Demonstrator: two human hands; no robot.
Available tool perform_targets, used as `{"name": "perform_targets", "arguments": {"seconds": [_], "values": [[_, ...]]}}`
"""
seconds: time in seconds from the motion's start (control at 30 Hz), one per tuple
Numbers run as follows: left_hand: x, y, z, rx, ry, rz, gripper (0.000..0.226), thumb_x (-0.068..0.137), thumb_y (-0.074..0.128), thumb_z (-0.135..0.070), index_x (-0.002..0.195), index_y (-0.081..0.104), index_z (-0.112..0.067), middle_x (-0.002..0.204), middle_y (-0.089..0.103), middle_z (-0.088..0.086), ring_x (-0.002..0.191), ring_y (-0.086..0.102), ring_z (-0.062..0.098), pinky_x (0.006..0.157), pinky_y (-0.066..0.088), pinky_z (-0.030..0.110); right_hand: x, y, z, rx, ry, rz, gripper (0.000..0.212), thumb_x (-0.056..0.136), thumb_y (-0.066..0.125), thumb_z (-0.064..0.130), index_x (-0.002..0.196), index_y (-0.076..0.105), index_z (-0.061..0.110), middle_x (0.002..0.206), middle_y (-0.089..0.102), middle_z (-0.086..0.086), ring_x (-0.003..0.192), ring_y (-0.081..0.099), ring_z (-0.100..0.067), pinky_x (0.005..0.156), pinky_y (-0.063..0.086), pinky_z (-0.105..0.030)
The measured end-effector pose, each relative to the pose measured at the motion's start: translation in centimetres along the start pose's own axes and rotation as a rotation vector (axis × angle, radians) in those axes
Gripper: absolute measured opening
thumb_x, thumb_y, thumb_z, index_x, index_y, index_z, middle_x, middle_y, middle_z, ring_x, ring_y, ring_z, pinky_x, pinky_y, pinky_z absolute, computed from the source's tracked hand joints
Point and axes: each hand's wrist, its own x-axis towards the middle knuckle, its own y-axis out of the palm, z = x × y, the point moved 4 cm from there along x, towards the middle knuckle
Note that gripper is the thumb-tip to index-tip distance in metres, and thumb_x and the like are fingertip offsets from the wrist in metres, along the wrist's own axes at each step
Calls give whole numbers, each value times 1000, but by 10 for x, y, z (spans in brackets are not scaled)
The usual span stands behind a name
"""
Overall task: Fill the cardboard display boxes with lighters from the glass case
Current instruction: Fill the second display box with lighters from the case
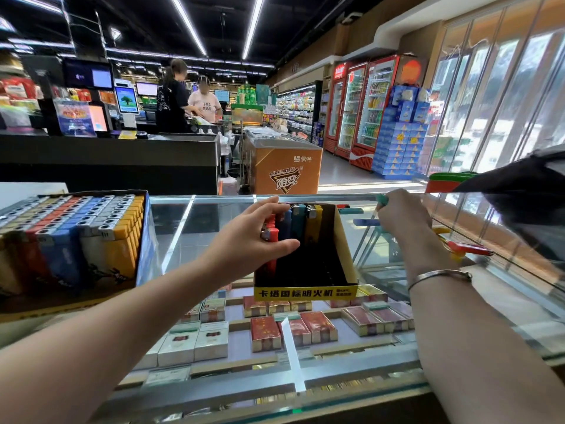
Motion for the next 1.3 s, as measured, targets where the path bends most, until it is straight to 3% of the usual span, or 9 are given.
{"name": "perform_targets", "arguments": {"seconds": [0.17,0.3,0.4,0.57,0.83,1.0,1.1,1.2,1.3], "values": [[-7,-3,3,24,40,54,79,58,62,-71,128,42,-42,140,22,-30,128,38,12,95,49,41,2,6,-14,-93,36,143,26,89,55,10,113,56,4,109,58,-18,104,56,-35,79,44,-36],[-9,-3,4,69,51,88,80,57,60,-73,128,39,-44,138,16,-34,128,33,11,97,47,44,-2,10,-18,-139,61,197,23,80,64,1,103,60,-2,87,54,-15,87,52,-31,73,43,-35],[-10,-3,3,77,47,95,79,57,59,-73,127,38,-44,137,16,-34,128,33,11,98,46,47,-7,9,-17,-140,62,232,19,81,59,-3,100,58,-4,72,45,-10,82,50,-29,68,41,-34],[-10,-4,2,78,37,112,78,59,58,-70,129,38,-41,148,16,-24,131,32,15,97,45,48,-13,6,-15,-157,43,285,31,82,60,0,113,54,-4,94,50,-15,87,49,-28,70,39,-32],[-11,-5,3,88,33,121,78,60,57,-70,130,38,-41,147,16,-26,129,31,10,98,45,46,-20,1,-17,-200,34,347,36,82,57,0,118,50,-2,96,48,-14,88,47,-26,70,38,-32],[-11,-5,3,99,35,119,78,60,56,-70,129,37,-41,143,18,-29,127,37,15,96,47,46,-10,1,-21,-92,83,246,29,90,51,7,117,50,-2,98,50,-16,91,49,-30,78,41,-37],[-12,-5,3,102,37,115,76,60,56,-70,128,37,-43,143,20,-29,126,38,16,96,47,47,1,-6,-32,-15,207,109,37,89,50,4,125,44,-3,119,51,-21,110,50,-38,85,42,-43],[-12,-6,1,92,45,115,75,62,57,-67,129,37,-41,139,21,-30,125,39,16,96,47,46,3,3,-38,-90,262,148,49,89,50,5,135,35,-2,132,44,-24,119,45,-40,97,42,-48],[-12,-6,1,82,49,112,74,64,58,-63,131,38,-38,142,24,-24,124,40,16,95,48,46,2,14,-39,-130,220,193,37,90,50,7,125,47,-3,125,49,-23,114,47,-38,99,41,-48]]}}
